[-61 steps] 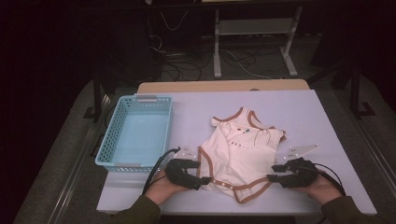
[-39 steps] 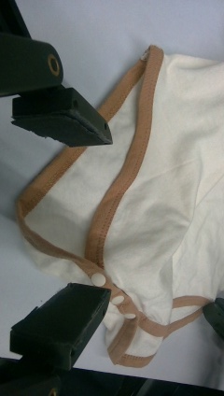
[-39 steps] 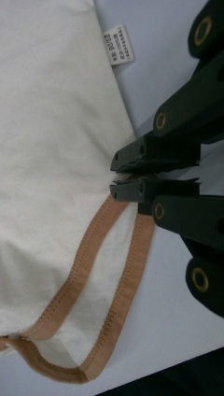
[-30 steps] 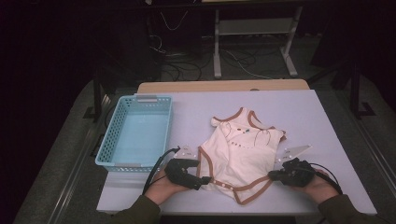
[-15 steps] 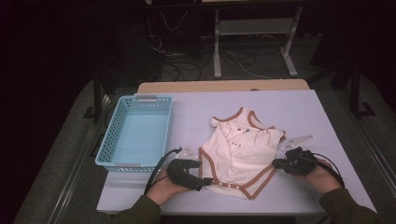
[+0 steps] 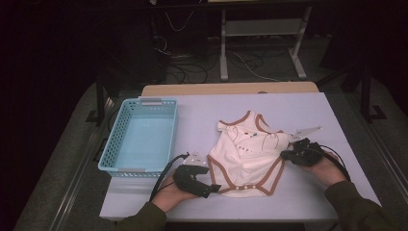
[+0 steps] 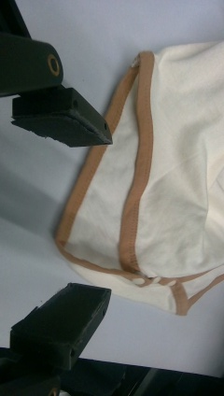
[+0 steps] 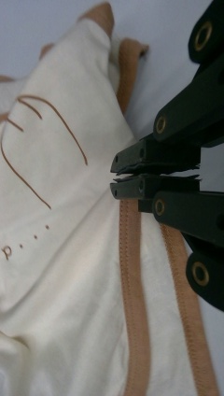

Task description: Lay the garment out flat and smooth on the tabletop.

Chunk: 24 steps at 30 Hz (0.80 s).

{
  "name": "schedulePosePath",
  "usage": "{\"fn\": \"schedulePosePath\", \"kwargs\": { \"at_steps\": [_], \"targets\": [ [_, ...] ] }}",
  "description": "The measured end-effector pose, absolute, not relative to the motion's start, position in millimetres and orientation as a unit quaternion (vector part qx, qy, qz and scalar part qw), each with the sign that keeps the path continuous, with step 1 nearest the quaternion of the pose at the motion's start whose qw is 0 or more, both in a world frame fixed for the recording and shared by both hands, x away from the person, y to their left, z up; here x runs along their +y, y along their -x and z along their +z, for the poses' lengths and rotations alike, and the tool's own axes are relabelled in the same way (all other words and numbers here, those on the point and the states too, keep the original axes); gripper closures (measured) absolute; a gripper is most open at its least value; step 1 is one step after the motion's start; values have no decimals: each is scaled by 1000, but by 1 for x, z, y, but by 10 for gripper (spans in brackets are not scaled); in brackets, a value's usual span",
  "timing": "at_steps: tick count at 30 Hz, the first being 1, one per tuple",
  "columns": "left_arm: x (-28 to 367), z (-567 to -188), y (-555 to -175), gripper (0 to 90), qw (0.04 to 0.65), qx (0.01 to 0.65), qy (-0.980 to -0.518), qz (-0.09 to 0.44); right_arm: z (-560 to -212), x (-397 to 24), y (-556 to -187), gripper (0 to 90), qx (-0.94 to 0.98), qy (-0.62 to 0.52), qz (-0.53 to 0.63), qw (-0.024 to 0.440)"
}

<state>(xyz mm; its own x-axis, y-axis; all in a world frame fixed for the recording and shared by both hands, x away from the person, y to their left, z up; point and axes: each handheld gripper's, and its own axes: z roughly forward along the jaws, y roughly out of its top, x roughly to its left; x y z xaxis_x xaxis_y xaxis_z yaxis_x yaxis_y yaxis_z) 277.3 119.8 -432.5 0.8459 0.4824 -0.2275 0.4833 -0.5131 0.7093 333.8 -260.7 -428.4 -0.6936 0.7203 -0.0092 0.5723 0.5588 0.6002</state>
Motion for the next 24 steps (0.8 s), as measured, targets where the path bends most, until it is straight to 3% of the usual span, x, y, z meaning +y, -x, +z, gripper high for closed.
{"fn": "schedulePosePath", "kwargs": {
  "at_steps": [14,17,24],
  "targets": [
    [118,-434,-277,210,406,277,-871,-3,-432,-269,-362,823,859,-396,299,129],
    [119,-434,-277,210,406,277,-871,-3,-426,-275,-360,675,847,-404,323,125],
    [119,-434,-278,210,408,279,-869,-4,-412,-281,-350,551,834,-400,368,94]
  ]
}}
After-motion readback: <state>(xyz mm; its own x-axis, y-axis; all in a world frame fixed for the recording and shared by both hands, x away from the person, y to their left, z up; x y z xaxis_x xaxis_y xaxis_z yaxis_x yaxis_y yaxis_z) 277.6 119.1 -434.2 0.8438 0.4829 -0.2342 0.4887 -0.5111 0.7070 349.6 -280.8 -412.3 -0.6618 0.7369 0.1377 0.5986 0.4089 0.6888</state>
